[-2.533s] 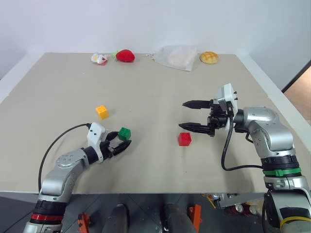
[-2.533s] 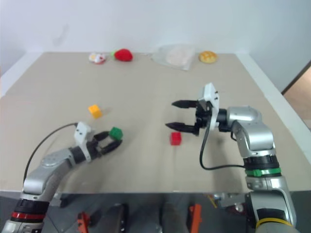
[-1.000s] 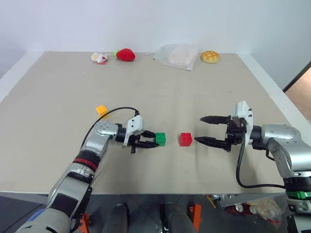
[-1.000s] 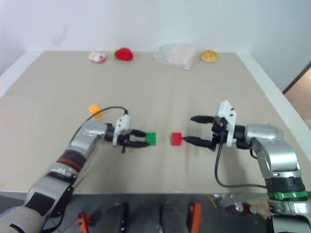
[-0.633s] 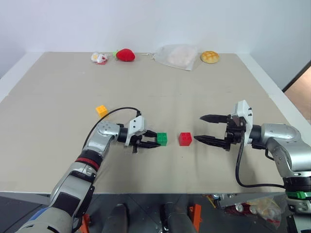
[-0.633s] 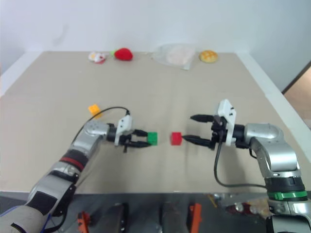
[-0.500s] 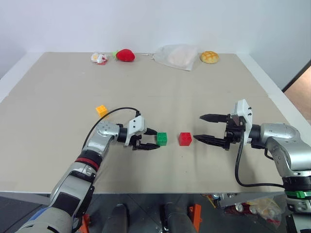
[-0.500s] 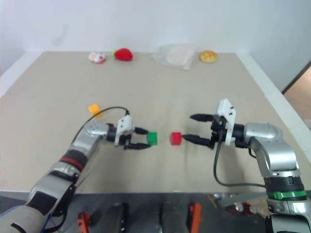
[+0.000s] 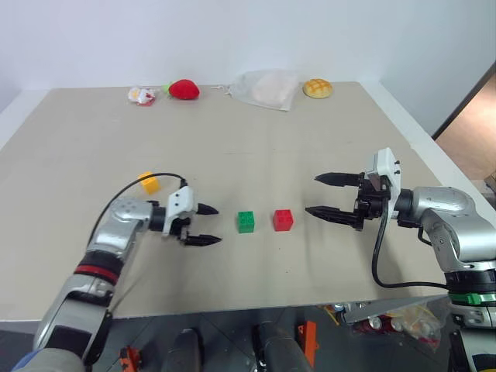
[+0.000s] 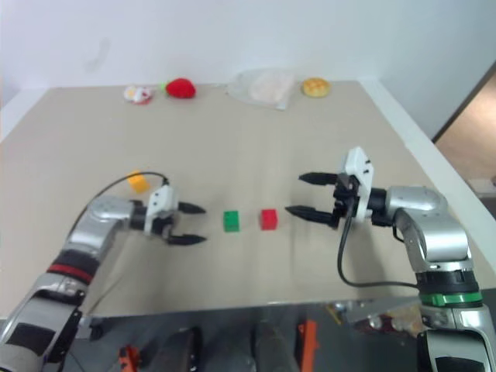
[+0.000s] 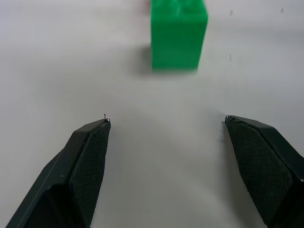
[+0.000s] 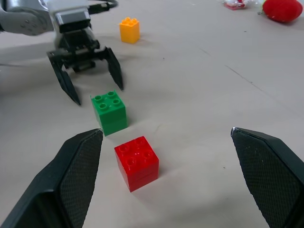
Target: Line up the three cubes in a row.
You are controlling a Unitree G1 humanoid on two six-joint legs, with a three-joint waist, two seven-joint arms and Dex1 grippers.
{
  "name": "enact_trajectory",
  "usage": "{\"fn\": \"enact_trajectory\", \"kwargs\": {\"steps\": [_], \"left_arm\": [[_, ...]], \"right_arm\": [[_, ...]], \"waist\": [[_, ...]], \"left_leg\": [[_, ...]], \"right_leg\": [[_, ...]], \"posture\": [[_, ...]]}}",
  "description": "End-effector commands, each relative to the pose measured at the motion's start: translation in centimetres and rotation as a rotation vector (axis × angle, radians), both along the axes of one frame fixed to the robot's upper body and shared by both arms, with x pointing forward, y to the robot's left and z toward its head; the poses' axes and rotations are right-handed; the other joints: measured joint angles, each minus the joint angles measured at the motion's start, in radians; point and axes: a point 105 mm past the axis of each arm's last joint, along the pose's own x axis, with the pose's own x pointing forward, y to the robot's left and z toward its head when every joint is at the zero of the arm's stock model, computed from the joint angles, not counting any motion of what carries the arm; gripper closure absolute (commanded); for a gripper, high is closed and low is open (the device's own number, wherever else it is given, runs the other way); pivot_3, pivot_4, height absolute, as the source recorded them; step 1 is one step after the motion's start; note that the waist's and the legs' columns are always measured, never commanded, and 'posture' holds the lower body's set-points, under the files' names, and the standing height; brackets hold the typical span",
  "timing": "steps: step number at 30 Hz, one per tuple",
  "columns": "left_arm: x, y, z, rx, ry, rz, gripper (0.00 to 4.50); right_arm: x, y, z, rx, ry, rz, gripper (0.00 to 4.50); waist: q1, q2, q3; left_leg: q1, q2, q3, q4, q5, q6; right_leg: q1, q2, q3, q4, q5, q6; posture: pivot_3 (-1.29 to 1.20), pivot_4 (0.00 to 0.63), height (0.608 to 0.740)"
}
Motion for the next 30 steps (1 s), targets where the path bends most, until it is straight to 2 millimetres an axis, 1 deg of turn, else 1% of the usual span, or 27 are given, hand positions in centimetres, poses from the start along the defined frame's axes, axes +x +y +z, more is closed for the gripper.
{"fn": "enact_trajectory", "kwargs": {"steps": [1,5,8,11,15,17,19,21,22,26,30], "left_arm": [[-0.2,3.3,3.8,-0.167,-0.005,0.229,0.51],[-1.6,5.1,5.9,-0.300,-0.005,0.409,0.51],[-3.4,7.5,6.9,-0.396,-0.022,0.571,0.51],[-4.5,8.9,6.9,-0.430,-0.027,0.666,0.51],[-5.5,10.2,5.6,-0.332,-0.041,0.704,0.51],[-5.2,11.6,5.3,-0.303,-0.057,0.747,0.51],[-4.7,13.0,5.2,-0.292,-0.075,0.787,0.51],[-4.0,14.0,5.2,-0.287,-0.089,0.809,0.51],[-3.7,14.2,5.2,-0.285,-0.093,0.811,0.51],[-1.8,15.1,4.3,-0.228,-0.111,0.801,0.51],[0.4,14.8,3.8,-0.221,-0.105,0.777,0.51]], "right_arm": [[0.6,1.0,2.2,0.018,-0.105,0.000,0.00],[0.0,3.2,2.9,0.046,-0.121,0.091,0.00],[-0.3,5.0,3.1,0.052,-0.134,0.166,0.00],[-0.4,6.1,3.2,0.061,-0.137,0.214,0.00],[-0.4,7.4,3.1,0.071,-0.137,0.266,0.00],[-0.3,8.3,3.1,0.072,-0.151,0.284,0.00],[-0.3,9.2,3.1,0.075,-0.162,0.297,0.00],[0.2,9.8,3.1,0.072,-0.182,0.280,0.00],[0.4,10.0,3.1,0.071,-0.186,0.274,0.00],[0.2,10.6,3.3,0.086,-0.201,0.278,0.00],[0.1,10.6,3.3,0.088,-0.207,0.270,0.00]], "waist": [[-0.003,0.000,0.000],[0.002,0.000,0.000],[0.004,0.000,0.000],[0.004,0.000,0.000],[0.007,0.000,0.000],[0.007,0.000,0.000],[0.007,0.000,0.000],[0.007,0.000,0.000],[0.007,0.000,0.000],[0.011,0.000,0.000],[0.025,0.000,0.000]], "left_leg": [[0.000,0.001,0.000,0.000,0.000,0.000],[-0.001,0.001,0.000,0.000,0.000,0.000],[-0.001,0.000,0.000,0.000,0.000,0.000],[-0.001,0.000,0.001,0.000,0.000,-0.001],[-0.001,-0.001,0.000,0.001,0.000,-0.001],[-0.001,-0.001,0.000,0.001,0.000,-0.001],[-0.001,0.000,0.000,0.001,0.000,-0.001],[-0.001,0.000,0.000,0.001,0.000,-0.001],[-0.001,0.000,0.000,0.001,0.000,-0.001],[-0.002,-0.001,0.001,0.001,0.000,-0.001],[-0.003,-0.001,0.001,0.000,-0.001,-0.001]], "right_leg": [[-0.001,0.000,0.000,0.000,0.000,0.000],[-0.001,0.000,0.000,0.000,0.000,0.000],[0.000,-0.002,0.000,-0.001,0.000,0.000],[0.000,-0.002,0.000,-0.001,0.000,0.000],[0.000,-0.002,-0.001,-0.001,0.000,0.000],[0.000,-0.002,-0.001,-0.001,0.000,0.000],[-0.001,-0.002,-0.001,-0.001,0.000,0.000],[-0.001,-0.002,-0.001,-0.001,0.000,-0.001],[-0.001,-0.001,-0.001,-0.001,0.000,-0.001],[-0.001,-0.002,-0.001,-0.001,0.000,-0.001],[-0.002,-0.002,-0.001,-0.002,0.000,-0.001]], "posture": [[0.00,0.150,0.740],[0.00,0.150,0.740],[0.00,0.150,0.740],[0.00,0.150,0.740],[0.00,0.150,0.740],[0.00,0.150,0.740],[0.00,0.150,0.740],[0.00,0.150,0.740],[0.00,0.150,0.740],[0.00,0.150,0.740],[0.00,0.150,0.740]]}}
